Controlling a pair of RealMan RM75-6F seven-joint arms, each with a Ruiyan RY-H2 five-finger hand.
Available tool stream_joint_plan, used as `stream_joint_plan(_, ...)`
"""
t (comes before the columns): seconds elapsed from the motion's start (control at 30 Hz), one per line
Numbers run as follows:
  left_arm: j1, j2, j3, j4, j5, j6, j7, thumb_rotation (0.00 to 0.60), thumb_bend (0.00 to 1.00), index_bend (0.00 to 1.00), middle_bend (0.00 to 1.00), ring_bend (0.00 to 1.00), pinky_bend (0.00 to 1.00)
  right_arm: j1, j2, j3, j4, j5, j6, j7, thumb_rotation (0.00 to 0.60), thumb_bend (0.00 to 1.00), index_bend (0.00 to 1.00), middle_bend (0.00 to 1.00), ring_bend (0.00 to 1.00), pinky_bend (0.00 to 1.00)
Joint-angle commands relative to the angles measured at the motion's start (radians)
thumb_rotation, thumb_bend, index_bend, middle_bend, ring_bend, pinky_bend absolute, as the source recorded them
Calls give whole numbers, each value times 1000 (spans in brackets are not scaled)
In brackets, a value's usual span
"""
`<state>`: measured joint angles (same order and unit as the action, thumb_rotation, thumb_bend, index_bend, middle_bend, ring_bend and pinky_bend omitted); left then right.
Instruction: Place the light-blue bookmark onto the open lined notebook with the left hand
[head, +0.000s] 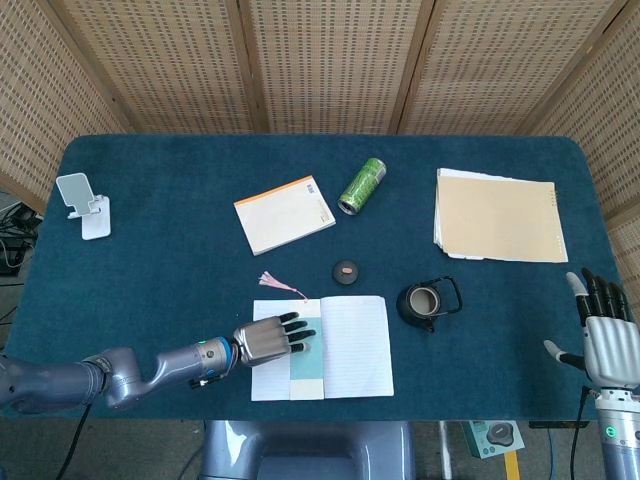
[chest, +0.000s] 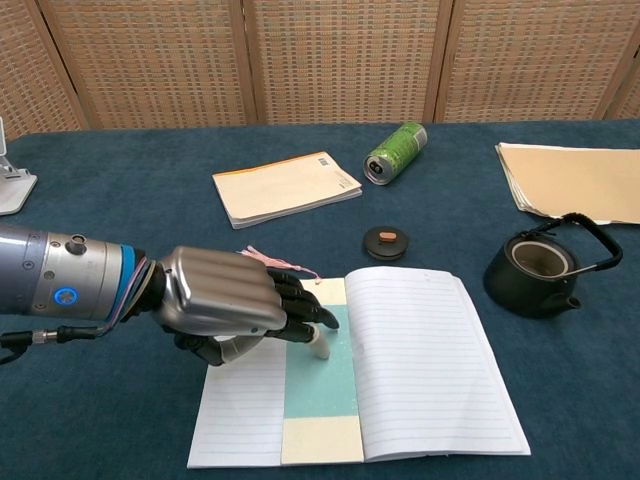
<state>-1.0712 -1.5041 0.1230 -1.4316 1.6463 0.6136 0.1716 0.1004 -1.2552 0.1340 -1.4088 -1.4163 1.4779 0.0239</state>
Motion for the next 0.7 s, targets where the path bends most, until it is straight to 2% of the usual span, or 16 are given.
stream_joint_plan(0.03,0,3,-2,-5,-1,0,4,600,1000,130,0,0,78,0,0,0,0,-1,1,1,600,85,0,0,0,0)
stream_joint_plan(0.2,3,25,-3,-26,3,16,12,600,1000,136,0,0,78,-1,2,1,0,-1,3,5,600,85,0,0,0,0)
stream_joint_plan(0.43,56,90,-41,-92,-16,139,32,600,985,133,0,0,72,-2,3,-1,-3,-8,9,5,600,85,0,0,0,0)
stream_joint_plan(0.47,71,98,-48,-98,-26,163,47,600,934,125,0,0,65,-2,3,-1,-3,-10,10,5,600,85,0,0,0,0)
stream_joint_plan(0.53,118,109,-68,-111,-63,230,116,600,758,98,0,0,46,-2,3,-3,-5,-13,11,4,600,85,0,0,0,0)
stream_joint_plan(0.6,201,105,-94,-121,-112,358,250,600,495,51,0,0,19,-1,2,-6,-7,-19,11,1,600,85,0,0,0,0)
stream_joint_plan(0.7,285,87,-108,-150,-163,475,357,600,264,3,0,0,2,-1,2,-8,-10,-25,15,-3,600,85,0,0,0,0)
